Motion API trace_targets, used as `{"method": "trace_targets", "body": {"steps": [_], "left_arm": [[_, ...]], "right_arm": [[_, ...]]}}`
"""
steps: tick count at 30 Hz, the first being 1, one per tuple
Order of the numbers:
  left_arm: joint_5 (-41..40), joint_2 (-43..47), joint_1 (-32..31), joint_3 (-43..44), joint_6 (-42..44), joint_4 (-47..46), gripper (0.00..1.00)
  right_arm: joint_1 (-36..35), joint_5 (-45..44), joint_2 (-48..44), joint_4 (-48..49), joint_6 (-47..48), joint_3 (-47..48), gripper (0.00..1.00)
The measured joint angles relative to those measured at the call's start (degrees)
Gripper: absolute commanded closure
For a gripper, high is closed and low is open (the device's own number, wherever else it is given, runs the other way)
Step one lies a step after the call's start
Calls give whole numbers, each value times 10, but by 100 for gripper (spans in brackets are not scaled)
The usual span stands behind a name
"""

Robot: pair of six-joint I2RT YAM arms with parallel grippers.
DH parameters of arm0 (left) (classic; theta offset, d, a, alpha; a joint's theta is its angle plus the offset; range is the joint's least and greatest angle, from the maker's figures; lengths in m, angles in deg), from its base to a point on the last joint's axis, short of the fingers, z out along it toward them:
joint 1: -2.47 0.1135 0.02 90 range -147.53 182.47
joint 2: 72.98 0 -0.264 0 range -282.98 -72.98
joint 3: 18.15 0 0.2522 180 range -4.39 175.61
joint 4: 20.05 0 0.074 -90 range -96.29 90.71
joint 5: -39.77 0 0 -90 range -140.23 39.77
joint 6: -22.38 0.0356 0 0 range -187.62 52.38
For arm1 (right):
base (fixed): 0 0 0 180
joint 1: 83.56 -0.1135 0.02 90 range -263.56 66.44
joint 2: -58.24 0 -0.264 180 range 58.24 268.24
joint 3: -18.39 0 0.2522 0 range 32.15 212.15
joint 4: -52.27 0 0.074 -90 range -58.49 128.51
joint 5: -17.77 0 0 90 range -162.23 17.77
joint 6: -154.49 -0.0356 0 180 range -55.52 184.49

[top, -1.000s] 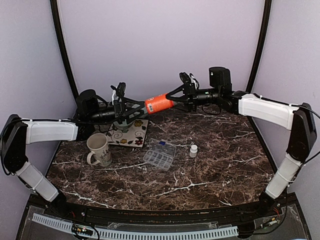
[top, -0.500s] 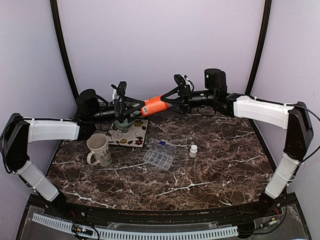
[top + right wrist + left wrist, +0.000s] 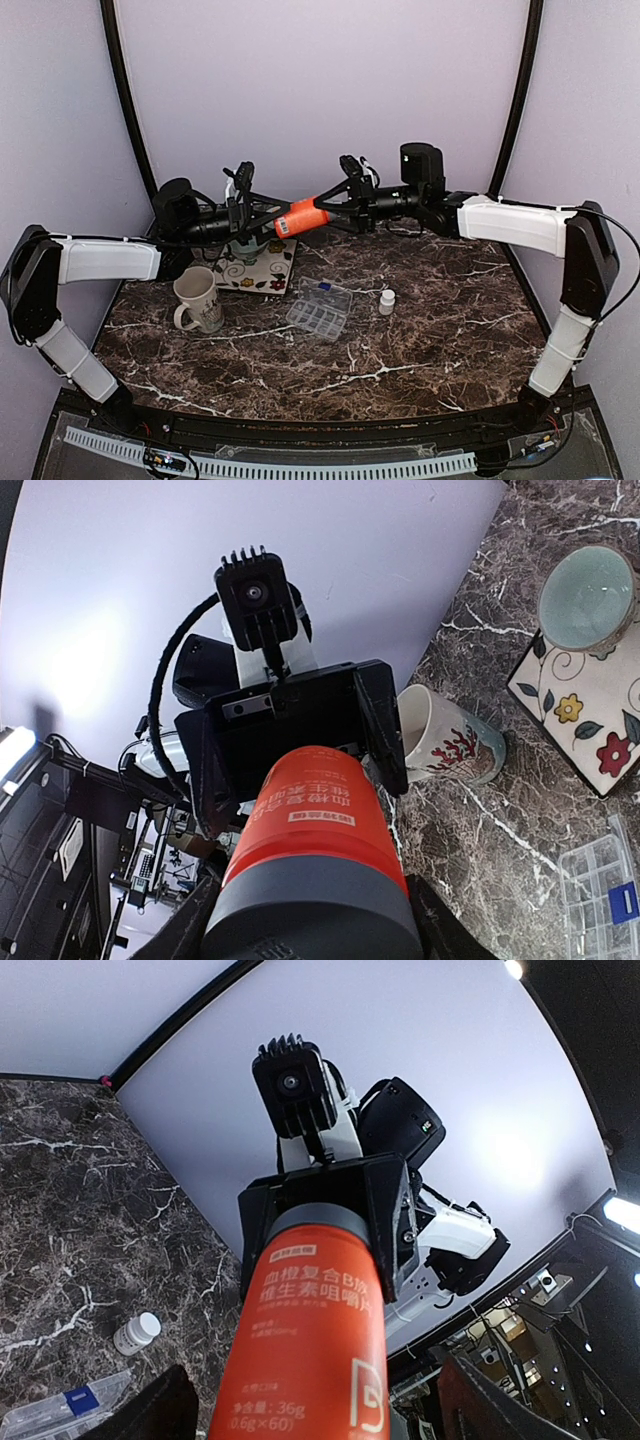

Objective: Sort the pills into containers
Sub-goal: Pass from the right arm to the left

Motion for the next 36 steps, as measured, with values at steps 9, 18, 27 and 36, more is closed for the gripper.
{"method": "trace_targets", "body": {"steps": [9,18,27,36], "left_arm": [[5,0,0,0,-5,-8,16],[11,0,2,0,-2,-6,16],[13,0,2,0,-2,-3,20],[14,-1,2,0,3,0,27]], "right_arm": [[-3,1,9,6,-11,0,84],[-3,3,14,19,-24,7,84],[-3,9,29,28,-28,16,84],[-3,11,36,30,-30,27,86]]}}
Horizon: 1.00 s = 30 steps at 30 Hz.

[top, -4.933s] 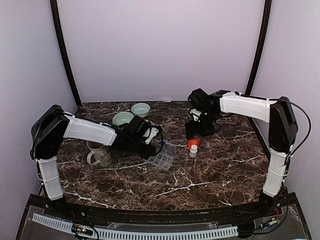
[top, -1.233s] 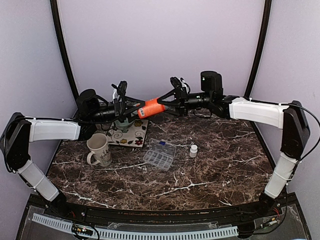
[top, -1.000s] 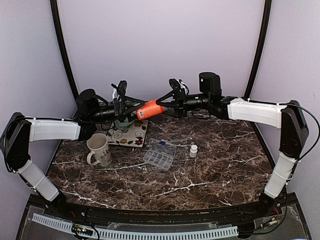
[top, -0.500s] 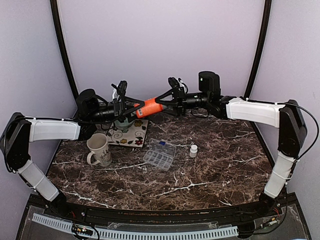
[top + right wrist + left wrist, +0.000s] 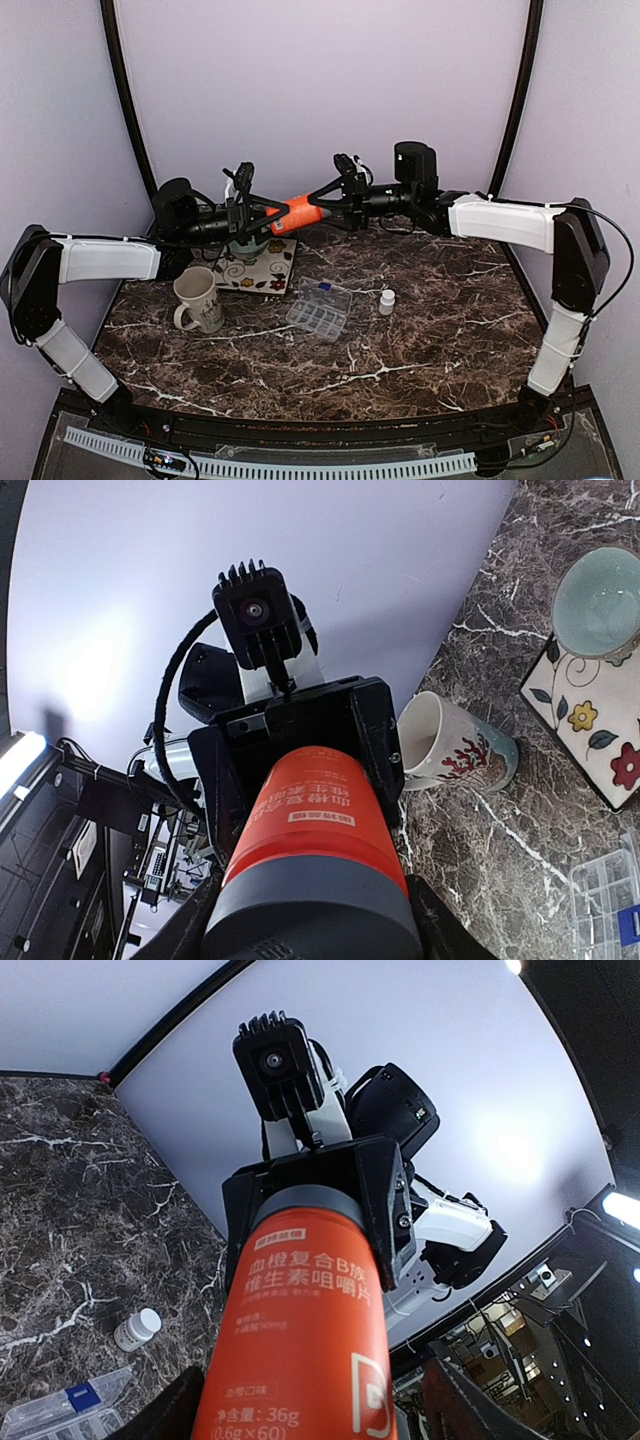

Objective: Sort the pills into containers
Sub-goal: Pass from the right arm to the left

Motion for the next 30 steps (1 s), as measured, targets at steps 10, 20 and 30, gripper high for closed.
{"method": "trace_targets", "body": {"steps": [10,20,30], "left_arm": [[-1,-7,0,0,10,8,40],[1,-15,0,4,14,1,66],[11,-20,0,6,15,-9,75]], "right_arm": [[0,0,4,0,-4,2,86],[1,2,4,-14,9,7,80],[2,0,4,-85,73,36,40]]}}
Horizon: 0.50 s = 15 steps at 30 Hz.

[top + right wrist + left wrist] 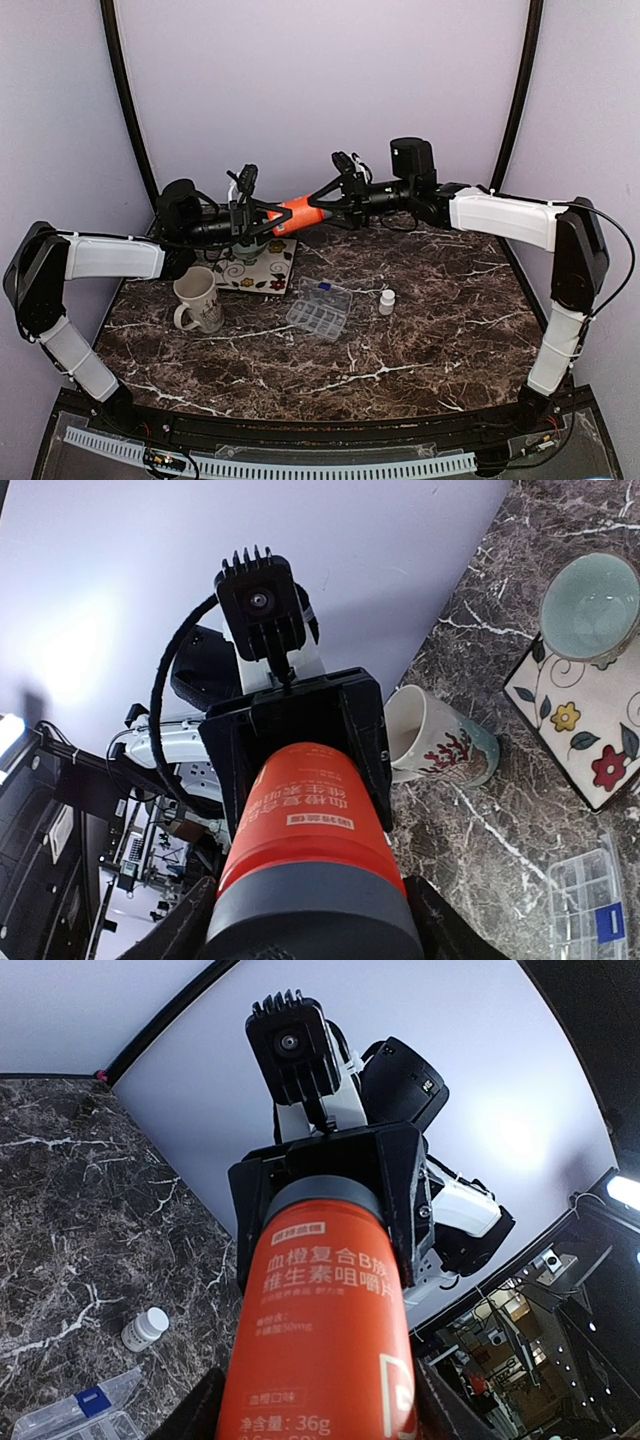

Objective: Sort the pills into containers
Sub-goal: Pass from the right arm to the left

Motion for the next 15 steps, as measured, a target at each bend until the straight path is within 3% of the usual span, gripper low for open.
{"method": "trace_targets", "body": {"steps": [15], "left_arm": [[-2,0,0,0,15,30,80]], "right_arm": [[3,-14,-4,-74,53,4,26]]}}
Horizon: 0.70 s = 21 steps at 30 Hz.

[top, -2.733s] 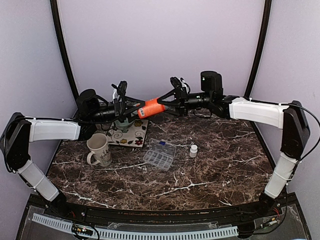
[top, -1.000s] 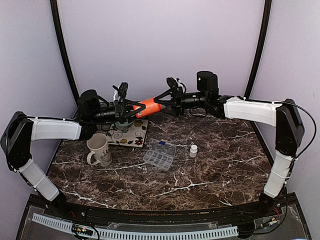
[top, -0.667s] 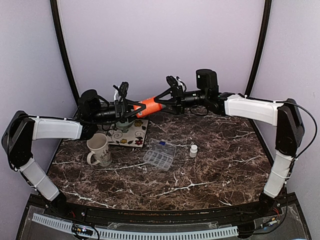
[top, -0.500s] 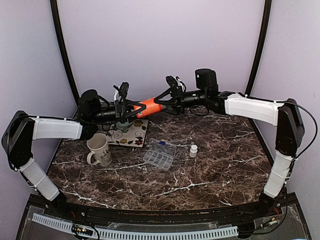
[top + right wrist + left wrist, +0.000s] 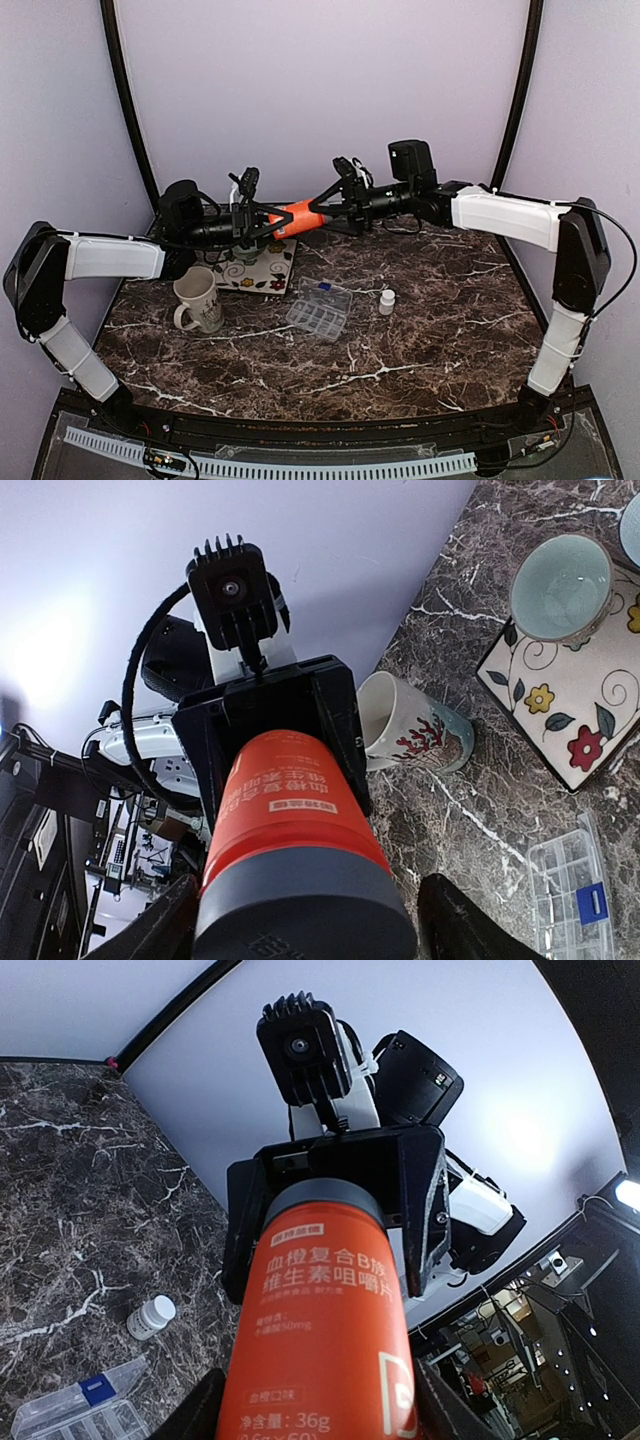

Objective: Sort the pills into containers
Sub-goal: Pass from the right arm to the left

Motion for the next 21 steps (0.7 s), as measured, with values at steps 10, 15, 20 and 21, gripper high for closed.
{"method": "trace_targets", "body": {"steps": [10,15,20,21], "left_arm": [[0,0,0,0,27,16,81],[0,0,0,0,35,22,82],[1,0,0,0,41,27,83],[1,0,0,0,41,28,84]], "right_arm": [[4,0,-15,-18,2,0,26],[7,0,-15,-24,7,0,26],[10,0,-15,-31,11,0,28],[12,0,-16,-32,12,0,29]]}}
